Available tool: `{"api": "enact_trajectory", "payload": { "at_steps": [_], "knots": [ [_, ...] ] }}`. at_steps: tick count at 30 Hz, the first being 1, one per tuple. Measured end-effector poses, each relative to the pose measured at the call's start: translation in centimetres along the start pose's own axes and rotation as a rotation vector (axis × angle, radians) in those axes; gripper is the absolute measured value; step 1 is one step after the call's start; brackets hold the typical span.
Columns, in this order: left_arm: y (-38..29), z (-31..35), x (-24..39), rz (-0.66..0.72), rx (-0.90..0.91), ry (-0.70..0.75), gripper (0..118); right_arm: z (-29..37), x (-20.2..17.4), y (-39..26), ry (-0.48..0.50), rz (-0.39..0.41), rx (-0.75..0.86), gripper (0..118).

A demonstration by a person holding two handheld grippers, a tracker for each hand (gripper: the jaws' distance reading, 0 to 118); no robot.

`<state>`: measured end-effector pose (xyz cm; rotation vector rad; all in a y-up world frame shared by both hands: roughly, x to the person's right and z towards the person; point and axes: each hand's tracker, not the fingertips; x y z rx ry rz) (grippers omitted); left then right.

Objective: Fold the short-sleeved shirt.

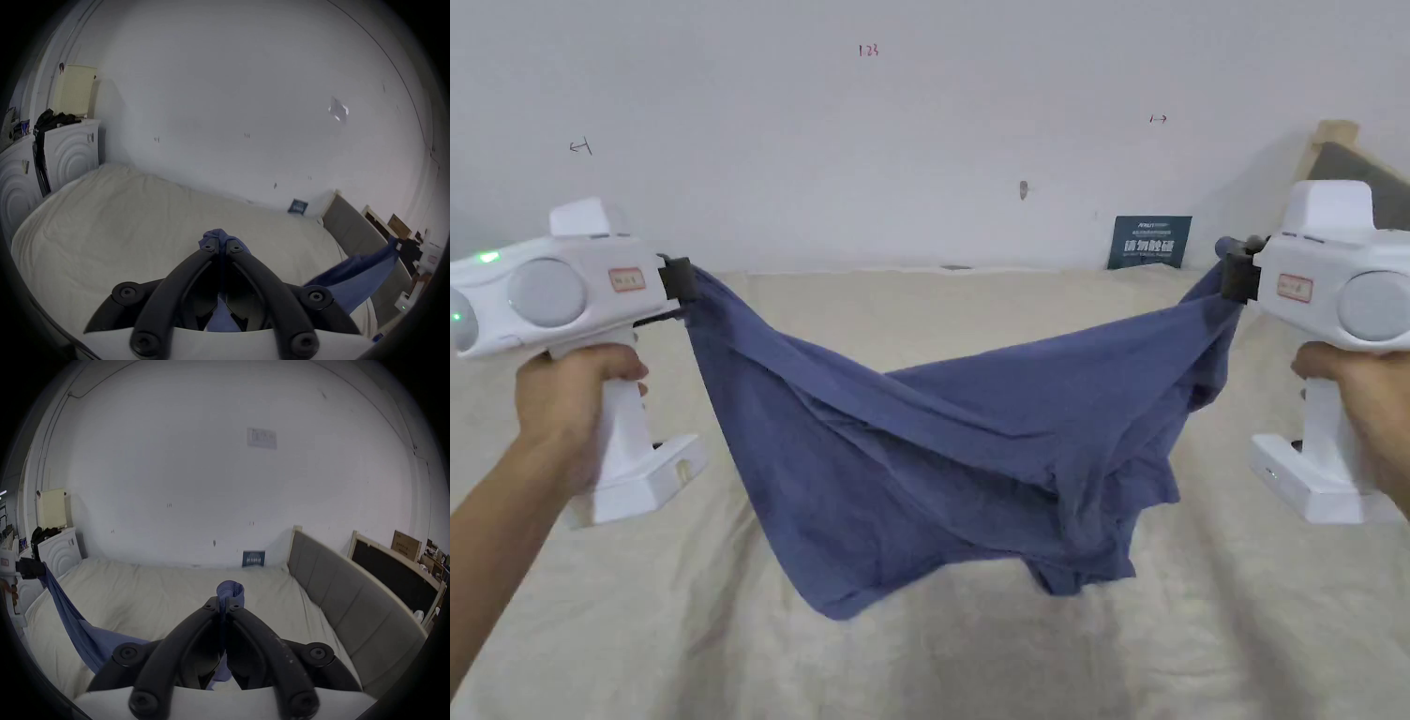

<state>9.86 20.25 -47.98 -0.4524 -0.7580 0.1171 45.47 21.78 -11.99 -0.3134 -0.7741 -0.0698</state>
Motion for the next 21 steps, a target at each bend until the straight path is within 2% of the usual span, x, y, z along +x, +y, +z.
{"api": "enact_trajectory", "payload": {
  "at_steps": [3,5,11,16,21],
  "knots": [
    [4.1,-1.2,0.7,-0.089,0.061,0.076,4,-1.4,-0.9,2.7,-0.014,0.003,0.027,5],
    [6.1,-1.7,0.8,-0.096,0.089,0.098,5,-2.1,-1.2,4.0,-0.018,-0.012,0.045,5],
    [8.6,-4.4,0.0,-0.208,0.146,0.201,5,-5.4,-1.7,5.8,-0.033,-0.014,0.083,5],
    [6.6,-7.3,-1.8,-0.247,0.115,0.251,5,-8.2,-2.7,4.0,-0.032,-0.037,0.073,5],
    [1.1,-9.3,-4.3,-0.239,0.009,0.265,4,-10.0,-3.4,-1.0,-0.045,-0.047,0.005,5]
  ]
}}
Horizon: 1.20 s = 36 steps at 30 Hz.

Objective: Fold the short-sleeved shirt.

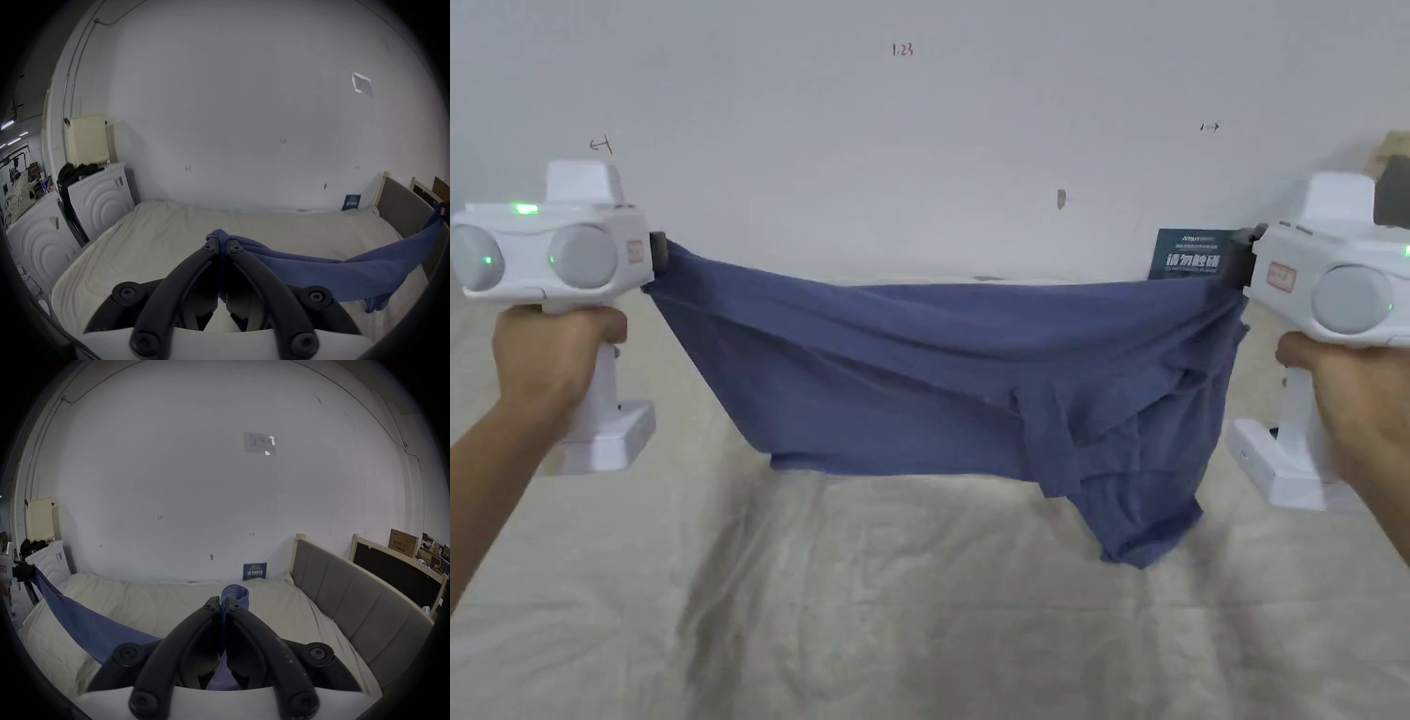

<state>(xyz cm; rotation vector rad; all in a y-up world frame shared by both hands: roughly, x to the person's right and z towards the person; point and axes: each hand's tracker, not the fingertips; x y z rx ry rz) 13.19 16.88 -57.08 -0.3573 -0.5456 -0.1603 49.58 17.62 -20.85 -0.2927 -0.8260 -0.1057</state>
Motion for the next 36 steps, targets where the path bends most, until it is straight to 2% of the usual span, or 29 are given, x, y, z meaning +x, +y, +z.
{"api": "enact_trajectory", "payload": {
  "at_steps": [7,10,18,24,30,34,36],
  "knots": [
    [-10.2,2.0,-1.0,0.016,-0.142,-0.029,4,2.0,0.0,-8.5,-0.006,-0.034,-0.108,5],
    [-14.8,4.4,-1.7,0.038,-0.2,-0.042,4,4.8,0.1,-11.8,-0.001,-0.038,-0.143,5],
    [-26.2,13.1,-3.6,0.001,-0.362,-0.034,5,13.7,1.4,-21.0,-0.014,0.035,-0.276,5],
    [-33.6,17.9,-5.3,0.0,-0.484,-0.024,4,19.2,2.7,-28.0,-0.031,-0.007,-0.373,5],
    [-38.9,19.7,-6.4,-0.012,-0.612,-0.004,4,20.9,3.9,-34.9,-0.088,-0.021,-0.56,5],
    [-41.0,19.3,-5.9,-0.053,-0.673,0.014,5,19.7,4.3,-39.0,-0.078,0.004,-0.701,5],
    [-41.6,18.9,-5.5,-0.058,-0.676,0.018,4,19.1,4.4,-39.9,-0.07,0.008,-0.715,5]
  ]
}}
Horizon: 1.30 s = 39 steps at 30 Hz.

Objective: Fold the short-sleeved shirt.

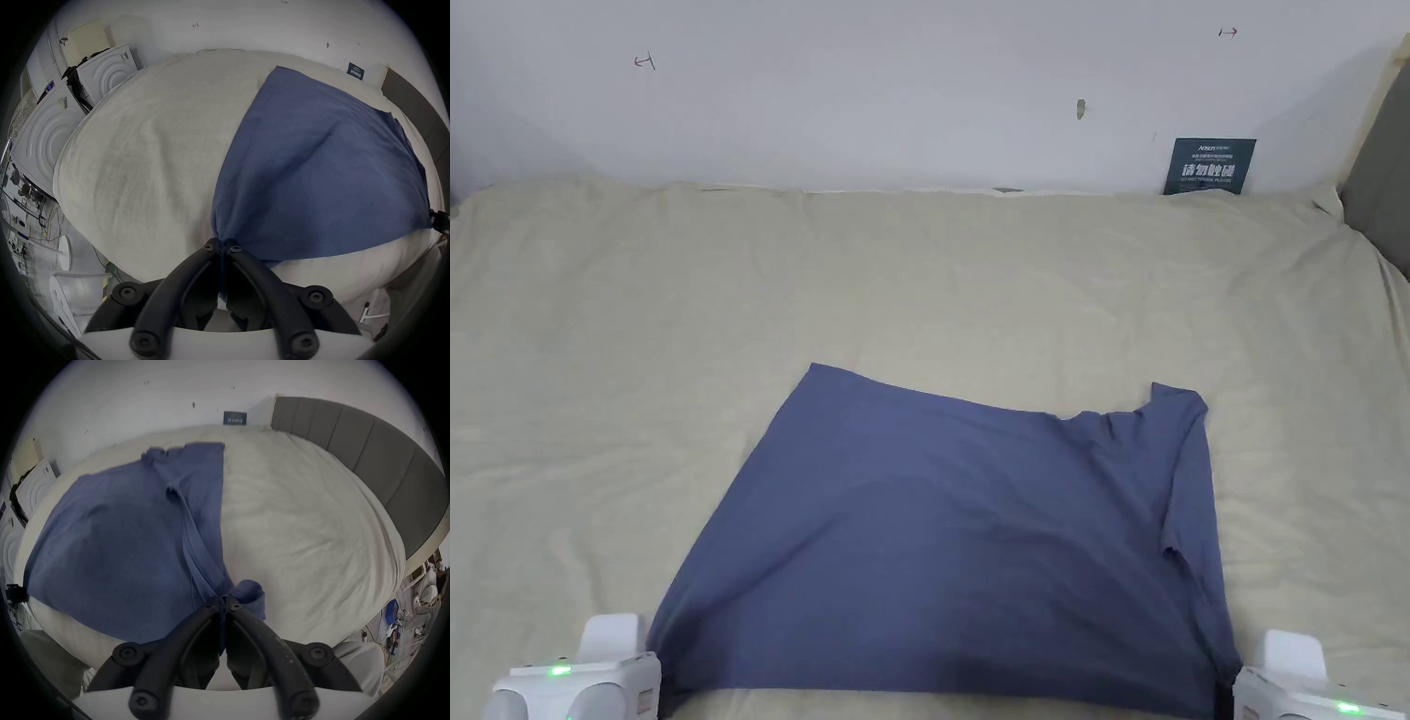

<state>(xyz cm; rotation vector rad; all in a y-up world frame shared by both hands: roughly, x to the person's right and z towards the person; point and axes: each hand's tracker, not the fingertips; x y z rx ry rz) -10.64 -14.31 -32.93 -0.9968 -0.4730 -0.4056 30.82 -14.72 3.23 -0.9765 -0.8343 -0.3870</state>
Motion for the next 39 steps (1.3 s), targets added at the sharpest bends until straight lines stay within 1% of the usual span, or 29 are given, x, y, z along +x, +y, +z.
{"api": "enact_trajectory", "payload": {
  "at_steps": [1,3,4,5,6,7,8,9,10,11,12,15,17,20,24,27,28,29,30,31,32,33,34,36,39],
  "knots": [
    [0.2,-0.1,0.1,-0.006,0.002,0.01,4,0.9,-0.5,0.0,-0.002,-0.001,0.014,5],
    [0.5,0.2,0.4,-0.002,-0.008,0.021,5,1.4,-0.5,0.8,-0.007,0.022,0.019,6],
    [0.7,0.2,0.5,-0.005,-0.015,0.023,8,1.7,-0.3,1.2,-0.001,0.02,0.021,10],
    [0.9,0.5,0.5,-0.006,-0.018,0.024,18,2.6,-0.3,1.2,0.017,0.005,0.027,22],
    [1.3,0.9,0.5,-0.002,-0.013,0.026,37,3.2,-0.2,1.7,0.029,-0.019,0.048,39],
    [1.8,2.1,0.6,0.015,0.001,0.019,67,4.1,0.0,2.4,0.047,-0.032,0.092,62],
    [2.8,3.0,0.5,0.066,0.028,-0.043,105,5.4,-0.1,3.1,0.061,-0.034,0.139,88],
    [3.7,3.7,0.5,0.1,0.044,-0.083,118,6.6,-0.3,3.7,0.066,-0.037,0.186,101],
    [4.7,5.0,0.7,0.151,0.105,-0.125,118,8.1,-0.4,4.7,0.071,-0.034,0.258,106],
    [6.0,7.0,1.0,0.186,0.192,-0.18,112,9.7,-0.5,5.7,0.081,-0.027,0.317,105],
    [6.9,8.0,1.2,0.188,0.232,-0.2,110,10.8,-0.7,6.5,0.08,-0.016,0.36,105],
    [10.1,12.1,2.8,0.164,0.358,-0.22,111,15.0,-1.6,8.9,0.067,0.027,0.512,105],
    [11.5,14.7,4.0,0.14,0.492,-0.215,111,17.2,-2.4,10.1,0.042,0.055,0.615,105],
    [12.9,17.5,5.7,0.116,0.655,-0.211,111,20.0,-3.4,11.0,0.015,0.073,0.736,105],
    [13.5,19.3,7.5,0.089,0.805,-0.203,110,21.6,-4.5,11.5,0.009,0.081,0.827,102],
    [13.6,19.7,8.6,0.114,0.863,-0.213,105,22.3,-5.3,11.4,-0.008,0.087,0.88,94],
    [13.5,19.7,8.8,0.108,0.886,-0.227,105,22.5,-5.5,11.2,-0.011,0.09,0.892,94],
    [13.2,19.8,9.1,0.095,0.912,-0.232,96,22.7,-5.6,11.3,-0.017,0.098,0.907,83],
    [13.0,19.9,9.3,0.095,0.933,-0.228,80,22.8,-5.8,11.2,-0.022,0.097,0.915,69],
    [12.8,20.0,9.5,0.093,0.96,-0.214,54,22.9,-6.0,11.1,-0.035,0.097,0.93,46],
    [12.8,19.9,9.8,0.081,0.967,-0.199,11,23.0,-6.0,11.1,-0.035,0.101,0.933,13],
    [12.8,19.9,9.9,0.075,0.971,-0.182,2,22.7,-5.9,11.2,-0.033,0.099,0.939,3],
    [12.8,19.8,9.8,0.079,0.97,-0.2,0,22.7,-5.9,11.2,-0.025,0.097,0.955,2],
    [13.2,19.6,9.7,0.081,0.951,-0.282,0,22.7,-6.1,11.5,-0.025,0.098,0.946,1],
    [14.1,19.1,9.9,0.055,0.932,-0.242,0,22.2,-6.1,11.9,-0.035,0.099,0.945,1]
  ]
}}
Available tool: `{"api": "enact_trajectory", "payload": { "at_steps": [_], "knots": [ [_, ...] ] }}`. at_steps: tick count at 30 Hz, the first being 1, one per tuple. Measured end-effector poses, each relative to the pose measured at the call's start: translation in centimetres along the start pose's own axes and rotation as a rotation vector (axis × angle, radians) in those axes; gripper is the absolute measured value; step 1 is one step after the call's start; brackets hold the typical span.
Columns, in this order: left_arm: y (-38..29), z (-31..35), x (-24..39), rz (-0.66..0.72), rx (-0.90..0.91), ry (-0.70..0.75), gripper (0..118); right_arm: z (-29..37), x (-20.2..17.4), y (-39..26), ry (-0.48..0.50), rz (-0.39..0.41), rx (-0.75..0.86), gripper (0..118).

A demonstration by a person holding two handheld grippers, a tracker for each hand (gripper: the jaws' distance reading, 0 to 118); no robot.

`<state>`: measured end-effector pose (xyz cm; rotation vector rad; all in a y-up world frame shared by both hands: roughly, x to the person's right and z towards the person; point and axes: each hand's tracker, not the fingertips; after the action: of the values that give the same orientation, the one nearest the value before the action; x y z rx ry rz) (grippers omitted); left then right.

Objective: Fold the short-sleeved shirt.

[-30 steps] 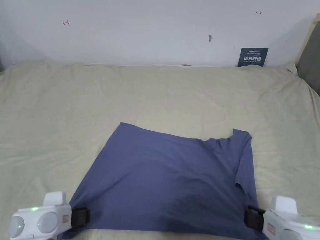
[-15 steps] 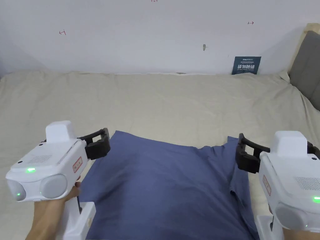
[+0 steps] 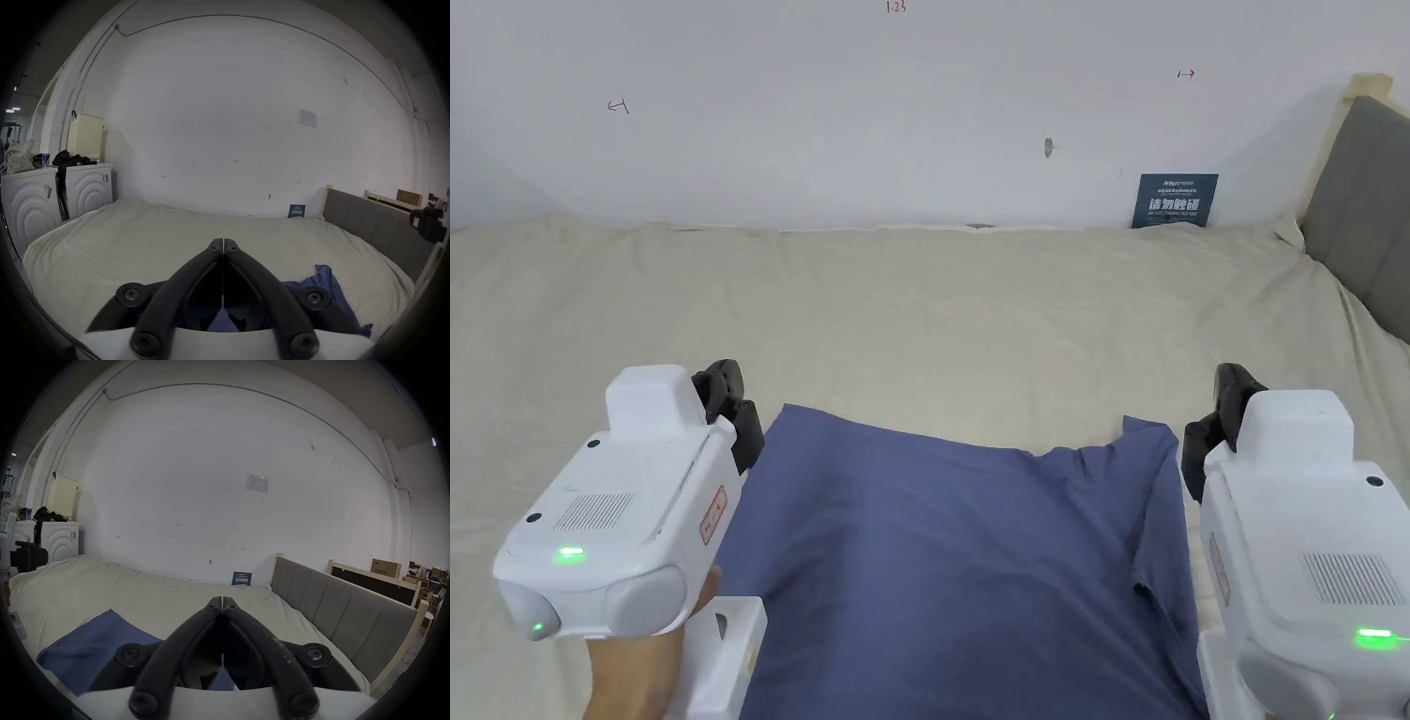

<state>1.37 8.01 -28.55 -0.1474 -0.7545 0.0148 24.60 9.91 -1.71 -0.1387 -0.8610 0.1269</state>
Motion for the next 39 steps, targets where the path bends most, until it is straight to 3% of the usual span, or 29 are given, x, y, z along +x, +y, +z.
{"api": "enact_trajectory", "payload": {
  "at_steps": [9,21,22,23,24,26,27,28,33,36,37,38,39],
  "knots": [
    [-0.5,-9.2,-1.9,0.01,-0.229,-0.081,0,-3.5,0.0,-0.6,0.002,-0.014,-0.037,1],
    [-6.0,-30.1,-6.0,-0.049,-0.583,-0.064,1,-13.0,-0.3,-2.7,-0.016,0.007,-0.118,1],
    [-6.6,-31.5,-6.1,-0.044,-0.61,-0.066,5,-13.6,-0.3,-2.9,-0.019,0.006,-0.127,1],
    [-7.2,-32.9,-6.4,-0.041,-0.65,-0.072,20,-14.4,-0.3,-3.3,-0.022,0.005,-0.134,1],
    [-8.0,-34.1,-6.6,-0.025,-0.674,-0.072,43,-15.1,-0.3,-3.6,-0.028,0.007,-0.143,1],
    [-9.5,-36.5,-6.8,-0.018,-0.763,-0.074,101,-16.1,-0.3,-4.3,-0.04,0.009,-0.161,1],
    [-10.3,-37.3,-6.7,-0.028,-0.758,-0.062,112,-16.6,-0.2,-4.6,-0.045,0.008,-0.169,1],
    [-11.2,-37.9,-6.6,-0.059,-0.786,-0.06,112,-17.0,-0.2,-5.1,-0.053,0.007,-0.179,1],
    [-14.5,-40.4,-6.0,-0.161,-0.879,-0.021,88,-18.1,0.3,-7.3,-0.076,-0.017,-0.243,2],
    [-15.4,-40.0,-6.2,-0.099,-0.887,-0.047,51,-18.3,0.6,-8.2,-0.077,-0.015,-0.277,2],
    [-15.2,-39.6,-5.9,-0.074,-0.844,-0.039,36,-18.3,0.8,-8.5,-0.076,-0.021,-0.29,2],
    [-15.1,-39.4,-5.8,-0.07,-0.838,-0.056,12,-18.4,1.0,-8.7,-0.073,-0.035,-0.307,2],
    [-15.0,-39.4,-5.7,-0.058,-0.845,-0.089,3,-18.7,1.3,-9.0,-0.072,-0.047,-0.328,2]
  ]
}}
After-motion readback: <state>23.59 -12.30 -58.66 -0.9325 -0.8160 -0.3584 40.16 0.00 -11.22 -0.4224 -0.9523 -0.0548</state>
